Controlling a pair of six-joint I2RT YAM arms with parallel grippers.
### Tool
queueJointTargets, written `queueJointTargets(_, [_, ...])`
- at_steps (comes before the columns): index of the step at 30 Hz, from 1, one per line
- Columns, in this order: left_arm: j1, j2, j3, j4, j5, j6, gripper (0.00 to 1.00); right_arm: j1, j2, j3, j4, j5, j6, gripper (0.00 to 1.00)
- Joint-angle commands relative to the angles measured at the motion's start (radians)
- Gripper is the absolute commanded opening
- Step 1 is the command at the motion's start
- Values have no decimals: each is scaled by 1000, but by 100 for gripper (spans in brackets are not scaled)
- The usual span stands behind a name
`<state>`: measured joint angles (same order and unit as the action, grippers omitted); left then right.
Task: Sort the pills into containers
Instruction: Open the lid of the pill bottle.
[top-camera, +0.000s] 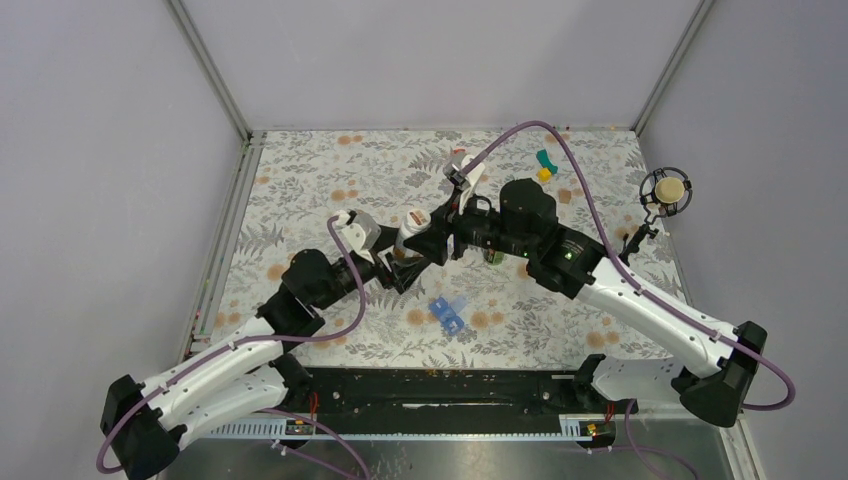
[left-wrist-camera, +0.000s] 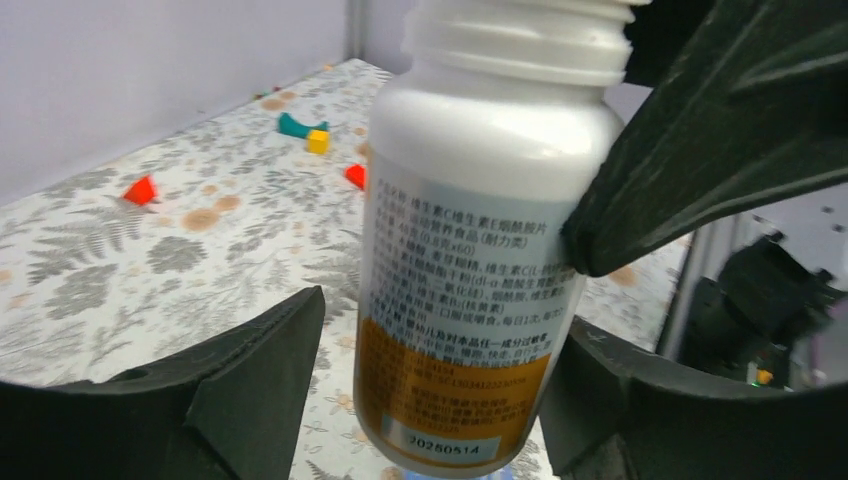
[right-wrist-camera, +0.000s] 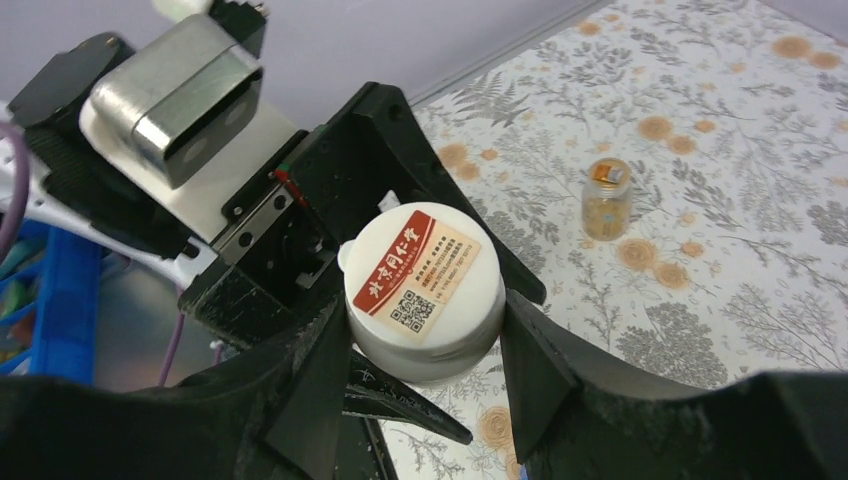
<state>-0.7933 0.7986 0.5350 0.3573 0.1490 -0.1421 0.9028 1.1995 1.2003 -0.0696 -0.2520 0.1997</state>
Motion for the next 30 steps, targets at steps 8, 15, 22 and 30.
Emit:
queueJointTargets(8, [20,34,64,14,185,-30,67,-25,-30,-4,38,-186,-53,31])
queueJointTargets(15, [19,25,36,57,92,-17,79,-26,-24,-8,27,-139,-44,31])
queueJointTargets(22, [19,13,9,98,78,9,64,-25,-11,4,4,-104,-33,31])
queueJointTargets(30, [17,15,6,87,108,42,78,-26,23,35,-37,-59,-11,33])
